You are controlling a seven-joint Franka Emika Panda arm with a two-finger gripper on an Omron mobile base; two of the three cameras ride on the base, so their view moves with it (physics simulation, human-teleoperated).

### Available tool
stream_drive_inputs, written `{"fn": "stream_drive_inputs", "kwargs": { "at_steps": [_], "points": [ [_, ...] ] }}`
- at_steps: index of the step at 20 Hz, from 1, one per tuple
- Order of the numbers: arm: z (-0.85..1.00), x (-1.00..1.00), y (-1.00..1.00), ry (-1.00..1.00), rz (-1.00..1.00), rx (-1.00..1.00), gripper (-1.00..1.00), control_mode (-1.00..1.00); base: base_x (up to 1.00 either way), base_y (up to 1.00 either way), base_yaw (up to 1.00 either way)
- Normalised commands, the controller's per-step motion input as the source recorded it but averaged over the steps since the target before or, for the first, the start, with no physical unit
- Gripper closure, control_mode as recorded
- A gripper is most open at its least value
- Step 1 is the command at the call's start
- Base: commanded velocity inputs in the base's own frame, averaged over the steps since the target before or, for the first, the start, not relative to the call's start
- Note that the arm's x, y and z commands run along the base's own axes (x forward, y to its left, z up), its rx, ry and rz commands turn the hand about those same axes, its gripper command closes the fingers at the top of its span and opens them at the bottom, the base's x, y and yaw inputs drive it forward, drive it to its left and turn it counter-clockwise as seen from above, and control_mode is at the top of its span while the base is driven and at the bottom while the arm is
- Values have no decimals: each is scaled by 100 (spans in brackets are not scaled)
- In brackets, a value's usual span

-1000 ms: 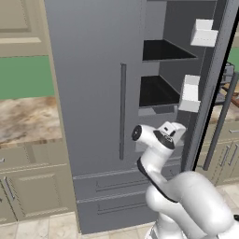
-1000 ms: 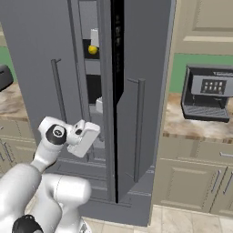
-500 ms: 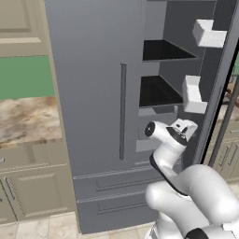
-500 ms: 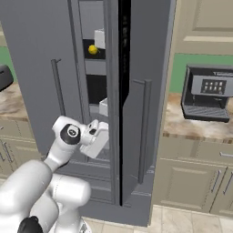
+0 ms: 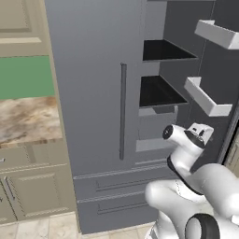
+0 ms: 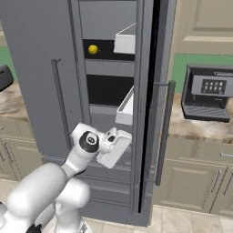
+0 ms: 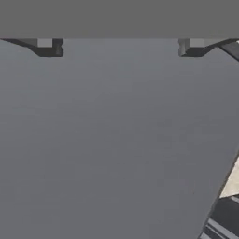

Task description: Retrieve a lemon from the fridge and place it on the cutting board with the fish.

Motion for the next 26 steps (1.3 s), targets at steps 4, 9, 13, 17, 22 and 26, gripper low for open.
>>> {"fn": "stream_drive_inputs", "kwargs": {
  "at_steps": [4, 9, 13, 17, 22, 26],
  "points": [
    [-63, 2, -77, 0, 0, -11, -100, -100, 0, 0, 0],
    [-11, 3, -6, -11, 3, -4, -100, -100, 0, 0, 0],
    [0, -13, 64, -5, 0, -3, -100, -100, 0, 0, 0],
    [0, -13, 90, -6, -2, -2, -100, -100, 0, 0, 0],
    [-52, -2, 100, 0, -4, 34, -100, -100, 0, 0, 0],
    [-47, 0, 100, -2, -4, 57, -100, -100, 0, 0, 0]
  ]
}}
